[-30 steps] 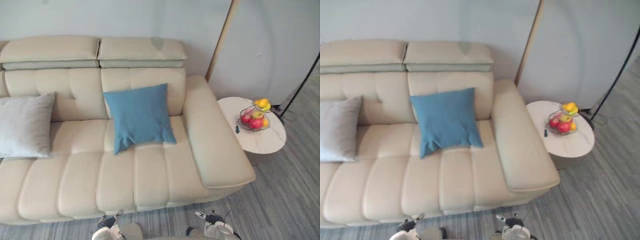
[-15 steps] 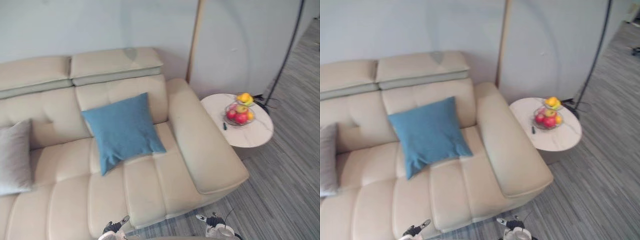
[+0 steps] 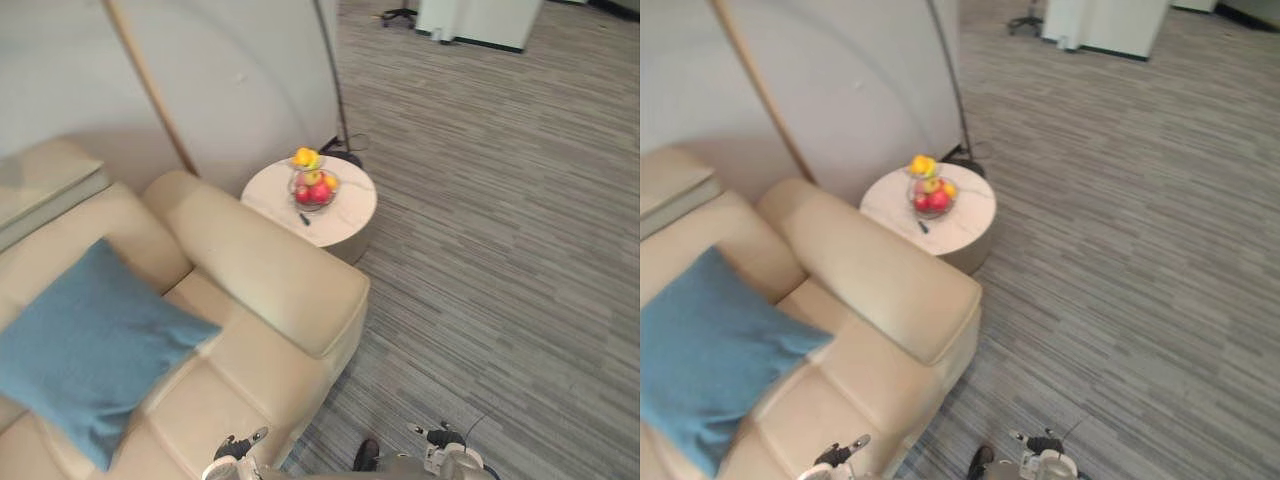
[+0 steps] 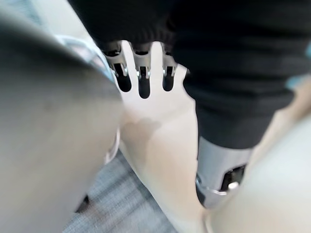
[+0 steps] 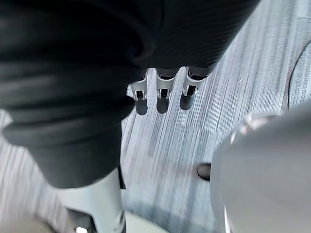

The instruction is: Pick up cushions and gather them together orderly.

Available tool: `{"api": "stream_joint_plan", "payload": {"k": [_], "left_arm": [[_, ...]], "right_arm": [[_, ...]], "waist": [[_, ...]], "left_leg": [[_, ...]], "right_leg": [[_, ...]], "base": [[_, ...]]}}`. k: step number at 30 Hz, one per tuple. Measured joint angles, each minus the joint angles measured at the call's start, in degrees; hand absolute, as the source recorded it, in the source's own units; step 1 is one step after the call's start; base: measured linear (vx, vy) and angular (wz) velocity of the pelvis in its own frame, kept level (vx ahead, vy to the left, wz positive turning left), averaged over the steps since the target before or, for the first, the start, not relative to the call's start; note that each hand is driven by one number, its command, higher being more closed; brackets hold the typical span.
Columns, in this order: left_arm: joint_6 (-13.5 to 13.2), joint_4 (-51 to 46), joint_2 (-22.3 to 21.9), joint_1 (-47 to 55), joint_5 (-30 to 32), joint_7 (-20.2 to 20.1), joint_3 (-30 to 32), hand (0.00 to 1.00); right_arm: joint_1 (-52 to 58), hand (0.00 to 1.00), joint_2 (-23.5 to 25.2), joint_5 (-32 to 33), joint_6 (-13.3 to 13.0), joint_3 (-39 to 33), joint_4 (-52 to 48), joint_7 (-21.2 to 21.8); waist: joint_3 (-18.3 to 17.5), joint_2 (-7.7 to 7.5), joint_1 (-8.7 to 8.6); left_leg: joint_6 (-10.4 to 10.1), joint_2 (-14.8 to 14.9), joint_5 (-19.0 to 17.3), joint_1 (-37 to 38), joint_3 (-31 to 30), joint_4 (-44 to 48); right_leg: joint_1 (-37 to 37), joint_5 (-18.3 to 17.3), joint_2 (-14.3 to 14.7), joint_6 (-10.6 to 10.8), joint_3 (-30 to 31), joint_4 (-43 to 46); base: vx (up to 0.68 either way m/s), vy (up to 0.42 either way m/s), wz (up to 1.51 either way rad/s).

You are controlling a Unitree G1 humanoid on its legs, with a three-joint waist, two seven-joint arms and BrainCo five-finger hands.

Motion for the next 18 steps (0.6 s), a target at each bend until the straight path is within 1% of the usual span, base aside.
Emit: {"api": "stream_joint_plan", "payload": {"k": [1,2,3,4,5,6,7,8,9,10,11,12,13,14,15,16,17,18], "left_arm": [[-0.1,-1.0,-0.1,0.3,-0.2,0.0,0.2,0.00],[-0.2,-1.6,-0.6,0.8,-0.2,0.2,0.4,0.00],[-0.2,-1.7,-0.6,0.9,-0.2,0.2,0.4,0.00],[-0.2,-2.2,-0.8,0.8,-0.1,0.4,0.5,0.00],[-0.2,-2.3,-0.9,0.7,-0.1,0.5,0.6,0.00],[-0.2,-2.5,-1.3,0.8,-0.1,0.9,0.5,0.00],[-0.3,-2.5,-1.5,0.9,-0.1,1.1,0.6,0.00],[-0.2,-2.2,-1.7,0.9,-0.2,1.1,1.1,0.00],[0.0,-2.1,-1.4,1.1,0.0,1.1,1.0,0.00],[0.0,-2.0,-1.4,1.0,0.0,1.1,1.0,0.00],[0.0,-2.0,-1.0,1.1,0.0,1.1,1.1,0.00],[0.1,-1.8,-0.3,0.6,-0.1,1.2,1.1,0.00],[0.2,-1.6,-0.2,0.5,-0.1,1.2,1.1,0.00],[0.3,-0.7,0.0,0.5,-0.1,1.2,1.0,0.00],[0.3,-0.5,0.0,0.4,-0.2,1.2,0.9,0.00],[0.3,-0.4,0.0,-0.1,-0.2,1.3,0.9,0.00],[0.3,0.9,0.1,-0.7,-0.2,1.2,0.7,0.00],[0.4,2.1,0.0,-1.6,-0.2,1.2,-0.5,0.00]], "right_arm": [[-0.1,0.00,0.1,0.0,0.2,-0.3,0.1,0.0],[-0.4,0.00,0.6,0.0,0.3,-0.2,0.1,-0.1],[-0.6,0.00,0.6,0.0,0.3,0.1,0.0,-0.1],[-1.3,0.00,0.6,0.0,0.3,1.0,0.0,-0.1],[-1.4,0.00,0.6,0.0,0.3,1.0,0.0,-0.1],[-0.8,0.00,0.5,0.0,0.2,0.9,0.0,-0.1],[-0.7,0.00,0.5,0.0,0.2,0.9,0.0,-0.1],[-0.3,0.00,0.7,0.0,0.2,1.0,-0.3,-0.1],[0.9,0.00,0.8,0.0,0.2,1.0,-1.5,-0.1],[1.3,0.00,0.8,-0.1,0.1,0.9,-1.9,-0.1],[1.7,0.00,1.3,-0.1,0.2,0.8,-2.2,0.0],[1.7,0.00,1.5,-0.2,0.2,0.8,-2.3,0.0],[1.7,0.00,1.6,-0.2,0.2,0.7,-2.4,0.0],[1.5,0.00,1.6,-0.3,0.1,0.0,-2.4,0.0],[1.3,0.00,1.9,-0.5,0.2,-0.7,-2.3,-0.1],[1.3,0.00,2.1,-0.6,0.2,-1.0,-2.3,-0.1],[1.0,0.00,2.3,-0.6,0.1,-1.7,-2.2,-0.1],[0.3,0.00,1.8,-0.5,0.0,-2.6,-2.1,-0.1]], "waist": [[0.4,-0.43,0.90],[0.3,-0.42,1.28],[0.3,-0.41,1.24],[0.5,-0.53,1.22],[0.4,-0.55,1.27],[0.2,-0.23,1.46],[0.1,0.06,1.87],[-0.6,0.90,2.35],[-1.6,0.56,2.36],[-1.9,0.30,2.37],[-2.0,-0.84,2.86],[-2.1,-1.41,2.77],[-2.1,-1.54,2.76],[-2.0,-1.52,2.97],[-1.9,-1.63,2.98],[-1.8,-1.76,2.92],[-1.5,-1.26,2.62],[-1.4,0.20,2.22]], "left_leg": [[-0.7,-4.3,-1.6,0.0,-5.3,-2.8],[0.3,-8.4,-3.1,-0.4,-10.4,-7.0],[0.5,-9.5,-3.5,-0.8,-12.0,-8.2],[1.0,-13.8,-4.1,-3.2,-19.1,-11.3],[1.1,-14.7,-4.0,-3.6,-21.1,-12.1],[3.4,-16.0,-2.6,-4.2,-25.1,-16.0],[4.9,-15.3,-1.3,-4.0,-24.9,-18.4],[3.4,-13.8,-1.2,-3.1,-22.9,-21.3],[3.8,-13.6,-1.1,-2.0,-19.7,-24.0],[4.0,-13.5,-0.9,-1.7,-18.6,-24.9],[4.2,-13.8,-0.6,-0.1,-15.4,-27.2],[4.2,-13.8,-0.6,1.2,-12.5,-28.0],[4.2,-13.7,-0.6,1.6,-11.7,-28.4],[4.2,-13.5,-0.6,3.4,-9.1,-29.7],[4.2,-13.4,-0.6,5.0,-7.2,-31.0],[4.2,-13.3,-0.6,5.5,-6.8,-31.3],[3.8,-12.7,-0.3,6.9,-6.1,-32.3],[3.5,-11.8,-0.1,8.0,-6.0,-34.0]], "right_leg": [[-0.2,0.3,1.0,0.5,3.4,-0.3],[0.0,0.7,2.9,1.1,7.7,-1.1],[0.0,0.8,3.4,1.2,8.8,-1.2],[-0.1,0.8,5.0,1.2,13.4,-1.2],[-0.1,0.8,5.2,1.2,14.1,-1.2],[-0.5,0.8,5.9,1.3,15.7,-0.7],[-0.7,0.6,6.6,1.0,16.8,0.1],[-1.4,-0.3,7.8,1.0,19.3,2.8],[-2.8,-2.0,6.8,2.8,19.5,5.5],[-3.7,-2.6,6.1,3.7,18.6,7.0],[-6.1,-4.2,2.7,6.2,14.8,12.0],[-8.3,-6.3,-0.6,9.3,9.5,15.8],[-8.8,-6.9,-1.6,9.4,7.2,16.7],[-9.2,-7.7,-5.3,7.9,-1.8,18.2],[-8.5,-7.3,-7.5,6.1,-7.1,16.1],[-8.1,-7.1,-7.7,5.3,-8.3,15.2],[-7.0,-6.2,-6.5,3.1,-9.1,13.7],[-7.4,-5.6,-5.5,3.7,-8.6,14.7]], "base": [[0.09,-0.026,-1.41],[0.08,-0.007,-1.46],[0.09,0.042,-1.69],[0.08,0.056,-1.21],[0.06,0.084,-1.66],[0.02,0.068,-1.19],[0.02,0.093,-1.68],[0.08,0.101,-1.54],[0.12,0.101,-1.35],[0.18,0.114,-1.16],[0.28,0.126,-1.15],[0.24,0.107,-1.14],[0.30,0.050,-1.01],[0.23,-0.005,-0.89],[0.28,-0.016,-0.86],[0.24,-0.047,-0.73],[0.25,-0.090,-0.58],[0.26,-0.109,-0.56]]}}
